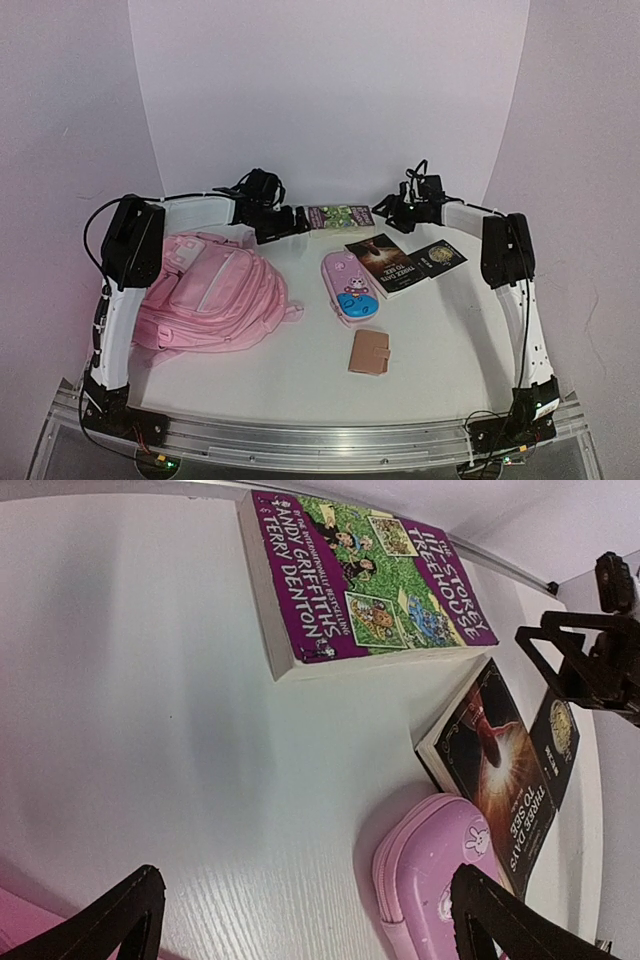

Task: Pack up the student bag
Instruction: Pick up the book from the center of the board.

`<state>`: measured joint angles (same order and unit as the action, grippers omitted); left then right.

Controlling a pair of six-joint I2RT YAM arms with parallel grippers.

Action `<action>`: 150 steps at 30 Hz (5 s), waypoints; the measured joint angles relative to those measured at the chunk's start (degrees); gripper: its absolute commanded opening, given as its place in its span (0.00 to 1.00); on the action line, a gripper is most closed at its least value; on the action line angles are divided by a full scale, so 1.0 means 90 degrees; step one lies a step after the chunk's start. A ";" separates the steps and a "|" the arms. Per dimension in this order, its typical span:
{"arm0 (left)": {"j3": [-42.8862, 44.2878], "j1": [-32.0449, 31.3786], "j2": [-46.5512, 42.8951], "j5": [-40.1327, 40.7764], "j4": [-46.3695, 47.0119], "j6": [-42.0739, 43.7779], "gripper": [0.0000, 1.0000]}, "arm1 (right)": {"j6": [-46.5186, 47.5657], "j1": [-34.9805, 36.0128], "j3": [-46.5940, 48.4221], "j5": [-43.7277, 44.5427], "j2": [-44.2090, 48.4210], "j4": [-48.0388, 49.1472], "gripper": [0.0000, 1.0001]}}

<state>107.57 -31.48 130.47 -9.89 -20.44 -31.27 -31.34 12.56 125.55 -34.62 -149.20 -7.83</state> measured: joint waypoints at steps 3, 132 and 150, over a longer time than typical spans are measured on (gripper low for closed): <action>-0.0001 0.0000 0.0000 0.0002 0.0014 -0.0027 1.00 | -0.0231 0.0000 0.0592 0.0034 -0.0422 0.0016 0.63; -0.1972 0.0760 -0.2128 -0.1075 0.1988 -0.0291 1.00 | -0.3754 0.0885 -0.0823 -0.2137 0.1284 0.3008 0.00; -0.4304 0.0605 -0.3856 -0.2857 0.4377 -0.0962 1.00 | -0.3860 0.0882 -0.2665 -0.3731 0.3452 0.5151 0.00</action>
<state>68.84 -26.04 95.77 -35.60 18.95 -39.92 -66.09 20.49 101.56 -68.20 -118.14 38.53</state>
